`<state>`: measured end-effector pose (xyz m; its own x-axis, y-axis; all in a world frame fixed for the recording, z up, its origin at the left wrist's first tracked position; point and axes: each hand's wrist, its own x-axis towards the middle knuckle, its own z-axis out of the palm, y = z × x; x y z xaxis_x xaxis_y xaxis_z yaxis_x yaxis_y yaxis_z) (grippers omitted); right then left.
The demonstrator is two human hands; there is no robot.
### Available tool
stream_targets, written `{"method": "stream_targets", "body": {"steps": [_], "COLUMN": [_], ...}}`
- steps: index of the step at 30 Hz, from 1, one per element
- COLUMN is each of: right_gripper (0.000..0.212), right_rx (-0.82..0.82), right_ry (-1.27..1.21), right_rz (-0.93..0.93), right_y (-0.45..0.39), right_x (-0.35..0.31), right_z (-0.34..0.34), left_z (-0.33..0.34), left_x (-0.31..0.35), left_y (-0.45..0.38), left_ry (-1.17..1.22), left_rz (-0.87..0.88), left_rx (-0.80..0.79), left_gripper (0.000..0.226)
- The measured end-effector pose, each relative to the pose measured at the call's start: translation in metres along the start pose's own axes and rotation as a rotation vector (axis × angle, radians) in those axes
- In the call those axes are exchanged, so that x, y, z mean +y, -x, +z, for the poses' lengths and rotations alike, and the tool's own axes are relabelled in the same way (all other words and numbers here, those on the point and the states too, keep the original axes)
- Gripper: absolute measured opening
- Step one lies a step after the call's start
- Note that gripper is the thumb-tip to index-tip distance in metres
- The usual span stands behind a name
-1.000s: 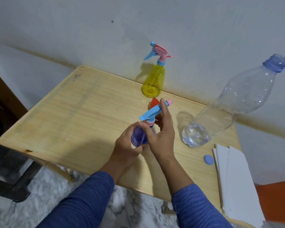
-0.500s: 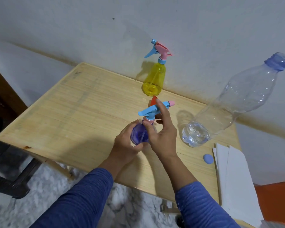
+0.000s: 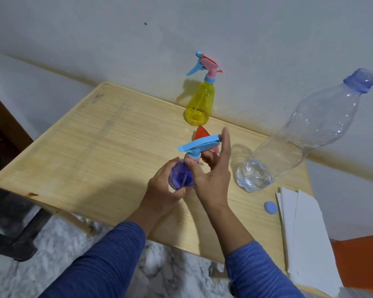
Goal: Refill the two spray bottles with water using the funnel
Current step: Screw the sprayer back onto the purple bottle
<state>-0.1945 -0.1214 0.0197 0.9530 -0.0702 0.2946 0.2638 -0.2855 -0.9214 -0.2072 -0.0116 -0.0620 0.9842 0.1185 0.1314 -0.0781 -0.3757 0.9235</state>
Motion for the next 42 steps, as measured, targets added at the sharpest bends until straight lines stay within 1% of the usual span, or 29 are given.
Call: {"method": "stream_targets", "body": {"steps": [3,5,7,9,11,14,16,17,19,20,21,22,24,26,27,29,32,39,42], "right_gripper": [0.112,0.115,0.113,0.104,0.094,0.085,0.077,0.068,0.041,0.035,0.034,0.033,0.031,0.032,0.034,0.035,0.038,0.038,0.043], "right_rx": [0.079,0.082,0.059,0.052,0.049,-0.021,-0.076,-0.104,-0.177,-0.222,-0.264,-0.301,-0.397,-0.541,-0.611,-0.697,-0.758,-0.779,-0.81], "right_ry": [-0.108,-0.13,-0.098,-0.066,-0.045,-0.038,-0.01,0.025,0.071,0.056,0.026,0.004,-0.03,-0.054,-0.051,-0.026,-0.01,0.005,0.066], "right_rz": [0.125,0.175,0.199,0.22,0.202,0.15,0.145,0.152,0.174,0.205,0.25,0.297,0.384,0.446,0.464,0.498,0.535,0.569,0.546], "right_y": [0.003,0.005,0.006,0.003,-0.003,-0.015,-0.027,-0.034,-0.047,-0.052,-0.057,-0.06,-0.066,-0.071,-0.072,-0.075,-0.079,-0.077,-0.076], "right_x": [0.002,0.005,0.007,0.007,0.003,0.0,0.0,0.0,-0.003,-0.005,-0.007,-0.009,-0.013,-0.011,-0.01,-0.006,0.0,0.008,0.006], "right_z": [0.003,0.011,0.021,0.026,0.028,0.022,0.016,0.013,0.008,0.005,0.003,0.001,-0.001,0.002,0.004,0.007,0.01,0.012,0.01], "left_z": [0.0,0.002,0.003,0.005,0.004,-0.002,-0.012,-0.019,-0.034,-0.042,-0.05,-0.058,-0.07,-0.077,-0.078,-0.077,-0.078,-0.079,-0.079], "left_x": [0.001,0.006,0.009,0.009,0.009,0.004,-0.004,-0.008,-0.016,-0.019,-0.02,-0.021,-0.021,-0.024,-0.026,-0.031,-0.032,-0.032,-0.032], "left_y": [0.0,0.0,0.001,0.0,-0.001,0.003,0.005,0.006,0.004,0.003,0.0,-0.003,-0.006,-0.007,-0.006,-0.004,-0.005,-0.006,-0.006], "left_ry": [-0.001,0.008,-0.002,-0.016,-0.001,-0.034,-0.071,-0.114,-0.253,-0.326,-0.401,-0.482,-0.628,-0.717,-0.745,-0.766,-0.773,-0.792,-0.798], "left_rz": [0.006,0.009,0.017,0.014,-0.014,-0.033,-0.082,-0.116,-0.151,-0.163,-0.189,-0.245,-0.448,-0.623,-0.669,-0.695,-0.713,-0.739,-0.743], "left_rx": [0.012,0.03,0.054,0.071,0.059,-0.017,0.003,0.039,0.128,0.165,0.19,0.186,0.111,0.039,0.011,-0.032,-0.079,-0.113,-0.117], "left_gripper": [0.08,0.076,0.071,0.072,0.077,0.095,0.103,0.099,0.087,0.084,0.084,0.084,0.088,0.094,0.097,0.101,0.103,0.103,0.104]}}
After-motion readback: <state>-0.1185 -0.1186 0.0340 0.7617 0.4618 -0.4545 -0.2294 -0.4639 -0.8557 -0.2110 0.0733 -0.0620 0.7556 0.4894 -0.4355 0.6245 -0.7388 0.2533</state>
